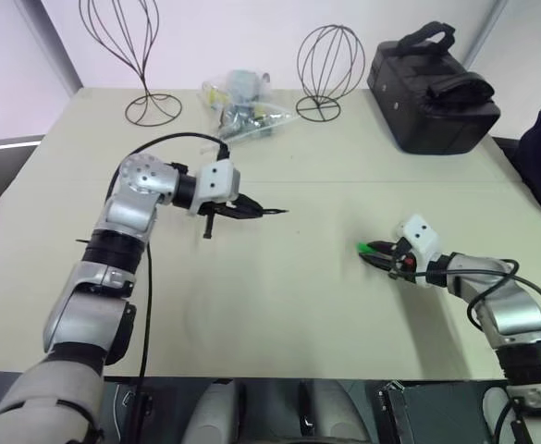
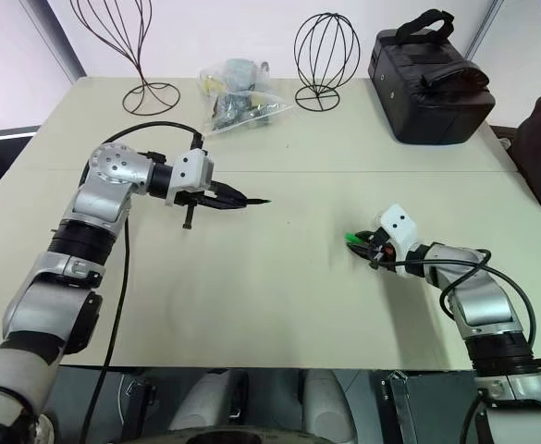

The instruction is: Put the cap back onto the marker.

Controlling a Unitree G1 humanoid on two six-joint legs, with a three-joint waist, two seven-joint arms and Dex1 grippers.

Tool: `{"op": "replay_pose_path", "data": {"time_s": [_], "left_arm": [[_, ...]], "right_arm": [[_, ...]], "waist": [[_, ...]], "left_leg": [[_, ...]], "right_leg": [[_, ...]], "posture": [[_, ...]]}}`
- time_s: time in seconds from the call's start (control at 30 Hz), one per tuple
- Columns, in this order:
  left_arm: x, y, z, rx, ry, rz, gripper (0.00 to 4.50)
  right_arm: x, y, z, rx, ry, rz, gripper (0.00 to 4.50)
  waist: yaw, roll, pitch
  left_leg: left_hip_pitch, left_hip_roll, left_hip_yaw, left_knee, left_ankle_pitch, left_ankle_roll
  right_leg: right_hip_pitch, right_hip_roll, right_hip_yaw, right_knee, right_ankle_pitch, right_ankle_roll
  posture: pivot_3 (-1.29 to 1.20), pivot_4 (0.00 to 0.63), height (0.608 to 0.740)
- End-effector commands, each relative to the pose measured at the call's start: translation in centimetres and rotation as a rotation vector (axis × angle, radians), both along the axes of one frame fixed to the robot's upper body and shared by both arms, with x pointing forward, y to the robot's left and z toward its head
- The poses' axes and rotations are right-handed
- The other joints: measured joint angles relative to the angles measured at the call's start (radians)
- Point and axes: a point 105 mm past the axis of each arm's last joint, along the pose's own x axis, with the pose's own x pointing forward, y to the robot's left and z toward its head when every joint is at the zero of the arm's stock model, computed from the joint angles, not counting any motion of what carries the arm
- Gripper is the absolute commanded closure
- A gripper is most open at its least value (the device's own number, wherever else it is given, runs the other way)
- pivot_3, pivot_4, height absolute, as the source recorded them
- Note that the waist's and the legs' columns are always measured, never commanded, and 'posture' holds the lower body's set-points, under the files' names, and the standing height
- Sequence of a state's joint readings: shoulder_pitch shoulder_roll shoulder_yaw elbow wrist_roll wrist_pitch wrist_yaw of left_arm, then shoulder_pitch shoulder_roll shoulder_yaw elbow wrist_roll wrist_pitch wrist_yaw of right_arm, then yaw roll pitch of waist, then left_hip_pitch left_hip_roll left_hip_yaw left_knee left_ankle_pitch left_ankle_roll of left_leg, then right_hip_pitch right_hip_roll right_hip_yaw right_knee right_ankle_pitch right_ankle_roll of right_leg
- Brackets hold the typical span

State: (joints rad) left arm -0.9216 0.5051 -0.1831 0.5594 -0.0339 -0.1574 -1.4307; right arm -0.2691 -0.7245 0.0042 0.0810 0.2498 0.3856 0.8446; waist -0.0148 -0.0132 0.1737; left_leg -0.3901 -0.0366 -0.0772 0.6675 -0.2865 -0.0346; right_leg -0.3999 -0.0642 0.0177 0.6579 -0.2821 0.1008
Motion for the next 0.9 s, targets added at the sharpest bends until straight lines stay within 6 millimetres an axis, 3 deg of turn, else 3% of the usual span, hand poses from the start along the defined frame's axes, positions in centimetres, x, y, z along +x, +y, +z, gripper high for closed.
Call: {"op": "replay_pose_path", "data": {"time_s": [0.03,0.27,0.57,0.73,0.9], "left_arm": [[-0.4,0.0,0.9,-0.012,-0.023,-0.021,4.5],[-0.7,0.0,0.3,0.016,0.037,-0.077,4.5],[-0.5,-2.5,0.1,0.037,0.012,-0.187,4.5],[-0.6,-3.5,-0.2,0.055,-0.019,-0.231,4.5],[-0.5,-4.3,-0.3,0.065,-0.086,-0.252,4.5]], "right_arm": [[0.1,-0.2,-0.3,-0.012,0.004,-0.009,4.44],[-0.8,0.3,-0.2,-0.074,-0.018,0.017,4.44],[-2.8,3.0,4.6,-0.458,-0.254,0.15,4.44],[-3.3,5.1,7.1,-0.481,-0.325,0.19,4.44],[-3.5,6.1,7.9,-0.477,-0.33,0.211,4.44]], "waist": [[0.0,0.0,0.0],[0.0,0.0,0.0],[0.003,0.001,0.0],[-0.004,0.0,0.0],[0.002,0.0,0.0]], "left_leg": [[0.0,0.0,0.0,0.0,0.0,0.0],[0.0,0.0,0.0,0.0,0.0,0.0],[-0.002,-0.001,0.0,0.001,0.0,0.0],[-0.001,-0.001,0.0,0.0,0.0,0.0],[-0.002,-0.001,0.001,0.0,0.0,0.0]], "right_leg": [[0.0,0.0,0.0,0.0,0.0,0.0],[0.0,0.0,0.0,0.0,0.0,0.0],[-0.002,0.0,0.0,0.001,0.0,0.0],[-0.003,0.001,0.0,0.001,0.0,0.0],[-0.003,0.0,0.001,0.002,0.0,0.0]], "posture": [[0.0,0.15,0.74],[0.0,0.15,0.74],[0.0,0.15,0.74],[0.0,0.15,0.74],[0.0,0.15,0.74]]}}
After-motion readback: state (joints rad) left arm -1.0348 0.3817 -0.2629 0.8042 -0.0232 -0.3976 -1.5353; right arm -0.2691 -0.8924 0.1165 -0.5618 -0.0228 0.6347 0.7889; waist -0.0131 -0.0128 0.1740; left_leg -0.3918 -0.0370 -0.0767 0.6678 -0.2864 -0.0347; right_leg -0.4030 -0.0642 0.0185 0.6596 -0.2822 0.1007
